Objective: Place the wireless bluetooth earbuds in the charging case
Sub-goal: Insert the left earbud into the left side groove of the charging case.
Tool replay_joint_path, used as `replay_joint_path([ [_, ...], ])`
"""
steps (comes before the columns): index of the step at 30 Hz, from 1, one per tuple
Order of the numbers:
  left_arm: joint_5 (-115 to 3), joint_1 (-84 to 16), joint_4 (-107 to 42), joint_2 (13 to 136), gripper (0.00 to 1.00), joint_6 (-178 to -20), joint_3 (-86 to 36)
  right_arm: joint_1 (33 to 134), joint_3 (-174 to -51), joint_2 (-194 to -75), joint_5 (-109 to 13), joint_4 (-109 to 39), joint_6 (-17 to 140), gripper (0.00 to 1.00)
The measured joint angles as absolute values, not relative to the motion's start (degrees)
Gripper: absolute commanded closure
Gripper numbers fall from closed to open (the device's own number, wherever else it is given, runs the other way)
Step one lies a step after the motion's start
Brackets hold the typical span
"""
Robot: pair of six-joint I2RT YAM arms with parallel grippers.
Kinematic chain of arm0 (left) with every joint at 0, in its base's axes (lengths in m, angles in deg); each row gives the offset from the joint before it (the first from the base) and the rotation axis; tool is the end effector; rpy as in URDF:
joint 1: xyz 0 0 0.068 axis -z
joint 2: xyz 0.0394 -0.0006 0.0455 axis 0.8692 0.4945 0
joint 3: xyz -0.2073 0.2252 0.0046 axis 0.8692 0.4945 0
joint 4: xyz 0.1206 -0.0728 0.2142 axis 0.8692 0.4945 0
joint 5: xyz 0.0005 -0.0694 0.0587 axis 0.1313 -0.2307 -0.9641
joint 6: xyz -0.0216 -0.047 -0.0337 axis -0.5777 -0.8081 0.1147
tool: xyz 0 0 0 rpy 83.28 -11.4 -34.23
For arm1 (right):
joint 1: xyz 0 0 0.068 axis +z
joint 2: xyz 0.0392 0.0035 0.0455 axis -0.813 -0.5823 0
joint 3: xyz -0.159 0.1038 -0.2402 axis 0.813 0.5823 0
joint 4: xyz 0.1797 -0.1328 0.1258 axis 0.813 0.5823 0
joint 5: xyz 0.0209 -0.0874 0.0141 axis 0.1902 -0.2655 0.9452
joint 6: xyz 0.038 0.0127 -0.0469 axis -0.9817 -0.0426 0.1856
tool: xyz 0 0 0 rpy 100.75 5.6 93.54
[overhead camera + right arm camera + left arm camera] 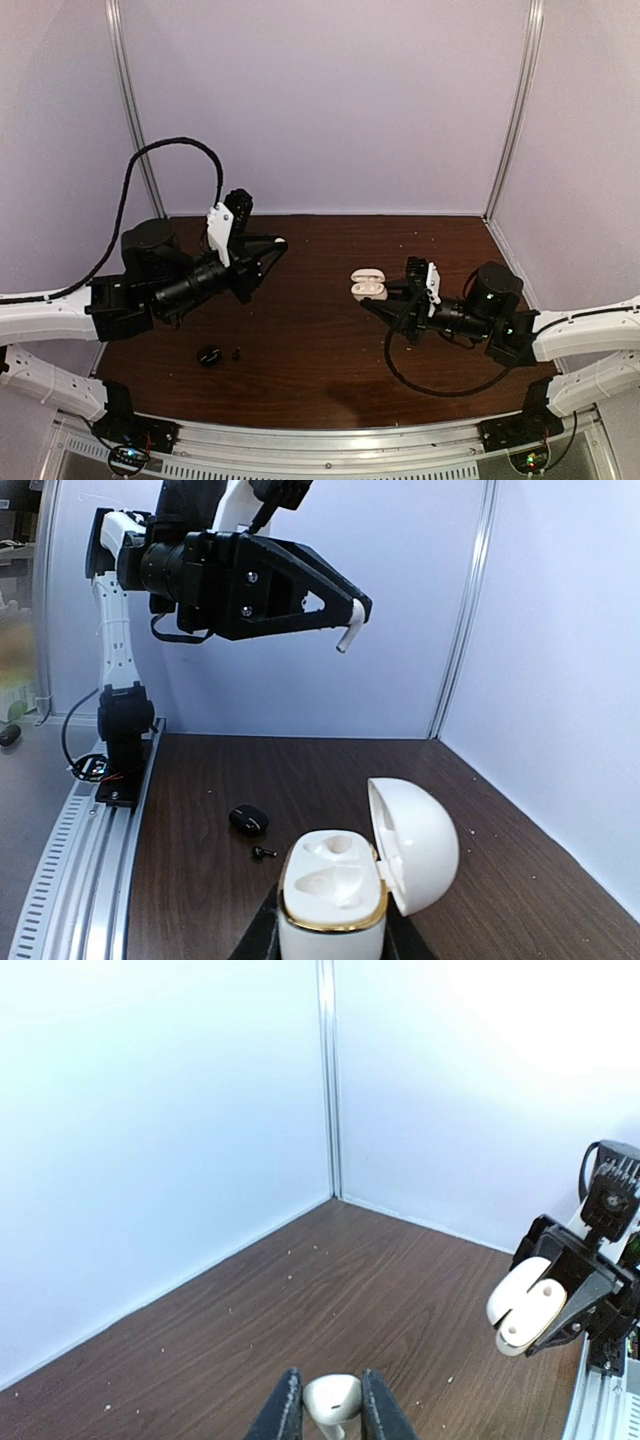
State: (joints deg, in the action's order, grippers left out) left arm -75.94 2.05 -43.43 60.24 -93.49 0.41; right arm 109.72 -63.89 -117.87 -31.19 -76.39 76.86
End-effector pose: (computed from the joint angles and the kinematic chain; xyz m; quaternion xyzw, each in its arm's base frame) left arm 0.1206 -0.2106 0.3688 0.2763 0.6627 -0.3292 0.6133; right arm 0.1172 0.2028 0.2911 -0.4837 0.4892 0.4150 0.5954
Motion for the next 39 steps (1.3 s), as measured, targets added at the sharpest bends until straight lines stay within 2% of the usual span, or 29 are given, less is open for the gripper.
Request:
replay_joint_path([
  [9, -70.5, 3.5, -55.6, 61.6, 0.8, -89.7, 3.0, 109.7, -62.7, -123.2, -35.3, -88.7, 79.0, 1.0],
  [18, -63.4, 4.5, -63.3, 66.3, 0.81, -87.3, 3.2, 109.7, -65.8, -128.9, -33.4, -93.1, 71.1, 1.0],
  [26, -60.1, 5.2, -65.7, 68.6, 0.81, -86.4, 3.2, 110.2, -66.8, -130.2, -31.0, -95.9, 65.3, 1.0],
  [39, -57.5, 5.7, -66.7, 72.2, 0.81, -85.8, 2.3, 112.5, -68.1, -130.8, -29.5, -95.5, 65.3, 1.0],
])
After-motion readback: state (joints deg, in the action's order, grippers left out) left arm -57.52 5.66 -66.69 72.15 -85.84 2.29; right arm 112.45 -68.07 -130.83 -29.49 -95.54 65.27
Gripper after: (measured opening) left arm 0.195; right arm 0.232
